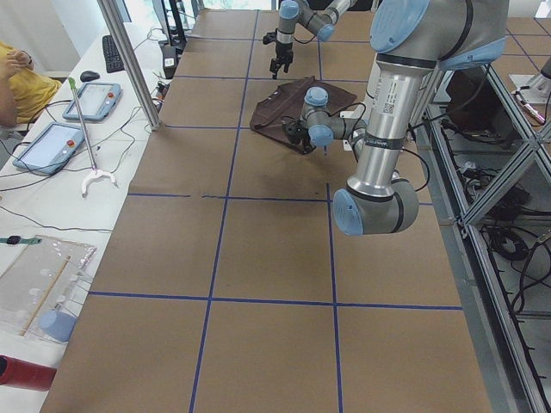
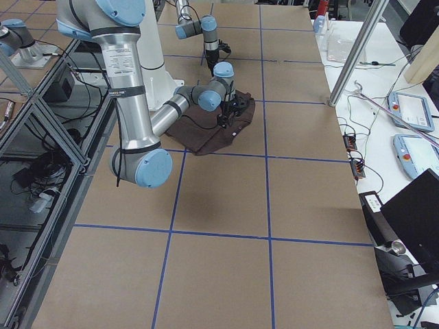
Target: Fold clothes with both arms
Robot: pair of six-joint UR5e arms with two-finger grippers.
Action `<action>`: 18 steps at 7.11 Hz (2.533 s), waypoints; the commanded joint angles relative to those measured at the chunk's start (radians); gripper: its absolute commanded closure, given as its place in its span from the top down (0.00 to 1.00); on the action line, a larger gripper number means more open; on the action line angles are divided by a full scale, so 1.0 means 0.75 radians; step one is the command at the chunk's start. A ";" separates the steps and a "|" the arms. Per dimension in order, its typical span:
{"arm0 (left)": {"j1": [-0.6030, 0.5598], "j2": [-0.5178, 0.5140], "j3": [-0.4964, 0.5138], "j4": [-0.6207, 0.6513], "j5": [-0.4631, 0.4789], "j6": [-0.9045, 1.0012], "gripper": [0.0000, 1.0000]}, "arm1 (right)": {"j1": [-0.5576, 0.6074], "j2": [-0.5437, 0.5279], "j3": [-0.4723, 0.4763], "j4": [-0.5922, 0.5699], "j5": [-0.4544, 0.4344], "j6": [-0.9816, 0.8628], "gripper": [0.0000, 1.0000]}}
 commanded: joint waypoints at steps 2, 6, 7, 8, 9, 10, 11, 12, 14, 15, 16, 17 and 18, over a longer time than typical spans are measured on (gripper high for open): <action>0.046 -0.017 0.006 0.031 0.006 0.004 0.60 | -0.021 0.001 -0.019 0.000 -0.052 0.001 1.00; 0.050 -0.027 0.018 0.031 0.015 0.014 0.58 | -0.035 0.001 -0.019 0.000 -0.058 -0.003 1.00; 0.050 -0.027 0.022 0.031 0.033 0.016 0.57 | -0.035 0.001 -0.019 0.000 -0.066 -0.005 1.00; 0.050 -0.027 0.022 0.031 0.035 0.016 0.56 | -0.035 0.001 -0.019 0.000 -0.076 -0.005 1.00; 0.050 -0.027 0.024 0.031 0.035 0.016 0.49 | -0.035 0.001 -0.019 0.000 -0.076 -0.005 1.00; 0.048 -0.027 0.028 0.031 0.047 0.016 0.41 | -0.035 0.001 -0.015 0.000 -0.076 -0.005 1.00; 0.048 -0.027 0.028 0.033 0.049 0.016 0.37 | -0.035 0.001 -0.011 0.000 -0.076 -0.003 1.00; 0.044 -0.027 0.028 0.033 0.051 0.016 0.28 | -0.035 0.001 -0.009 0.000 -0.076 0.003 1.00; 0.024 -0.027 0.030 0.036 0.051 0.018 0.00 | -0.035 0.001 -0.009 0.000 -0.076 0.005 1.00; 0.005 -0.025 0.026 0.038 0.049 0.020 0.00 | -0.035 0.001 -0.013 0.000 -0.076 0.005 1.00; -0.007 -0.025 0.018 0.044 0.047 0.067 0.00 | -0.035 0.001 -0.013 0.000 -0.076 0.005 1.00; -0.015 -0.025 0.020 0.066 0.049 0.108 0.00 | -0.035 0.001 -0.015 0.000 -0.076 0.005 1.00; -0.046 -0.027 0.022 0.066 0.047 0.169 0.00 | -0.035 0.001 -0.015 0.000 -0.076 0.005 1.00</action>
